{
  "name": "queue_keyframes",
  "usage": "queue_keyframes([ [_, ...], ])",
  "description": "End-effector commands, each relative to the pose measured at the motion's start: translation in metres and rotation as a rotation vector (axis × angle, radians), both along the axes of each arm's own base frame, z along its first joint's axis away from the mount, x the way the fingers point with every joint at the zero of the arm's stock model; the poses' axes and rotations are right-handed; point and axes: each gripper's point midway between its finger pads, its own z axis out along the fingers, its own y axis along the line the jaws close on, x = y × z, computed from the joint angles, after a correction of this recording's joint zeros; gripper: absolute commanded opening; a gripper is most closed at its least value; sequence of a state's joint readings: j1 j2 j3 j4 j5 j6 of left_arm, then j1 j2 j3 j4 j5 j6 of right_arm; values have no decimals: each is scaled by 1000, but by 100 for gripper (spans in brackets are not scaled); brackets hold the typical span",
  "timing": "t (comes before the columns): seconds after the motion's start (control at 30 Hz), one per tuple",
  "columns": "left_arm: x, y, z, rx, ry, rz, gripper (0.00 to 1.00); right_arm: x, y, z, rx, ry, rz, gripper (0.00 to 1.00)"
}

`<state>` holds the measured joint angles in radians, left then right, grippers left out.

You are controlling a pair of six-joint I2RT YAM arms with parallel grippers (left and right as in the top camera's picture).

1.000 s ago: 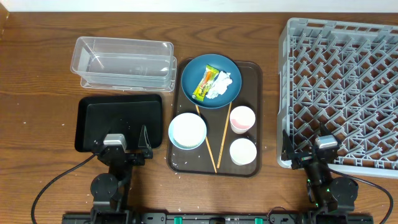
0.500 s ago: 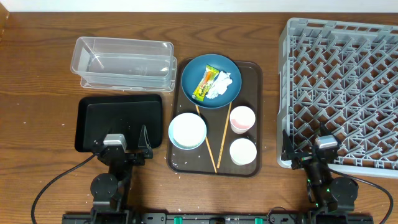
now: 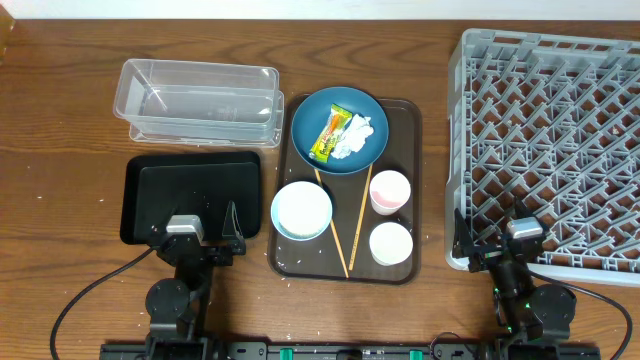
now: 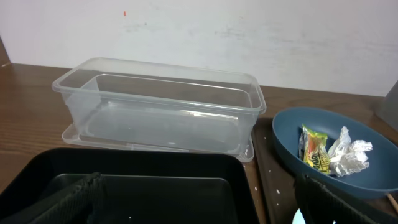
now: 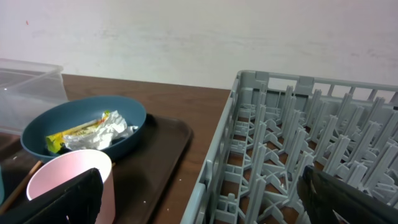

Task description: Sort waste into correct bins and load items into the dishwasher rack

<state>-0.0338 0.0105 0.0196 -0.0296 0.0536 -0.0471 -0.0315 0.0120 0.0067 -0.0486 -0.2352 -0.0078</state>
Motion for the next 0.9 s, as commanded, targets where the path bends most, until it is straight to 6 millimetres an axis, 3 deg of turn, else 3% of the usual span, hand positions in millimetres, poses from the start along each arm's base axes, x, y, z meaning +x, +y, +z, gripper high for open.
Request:
queue_keyframes([
  [0.0, -1, 0, -14, 14, 42, -4, 98, -1, 4, 0, 3, 1, 16, 99],
  [0.57, -1, 0, -18, -31, 60, 3, 98, -1, 4, -1, 15, 4, 15, 99],
  [0.87, -3, 0, -28, -43, 173, 7, 98, 0, -7, 0, 73, 26, -51, 99],
])
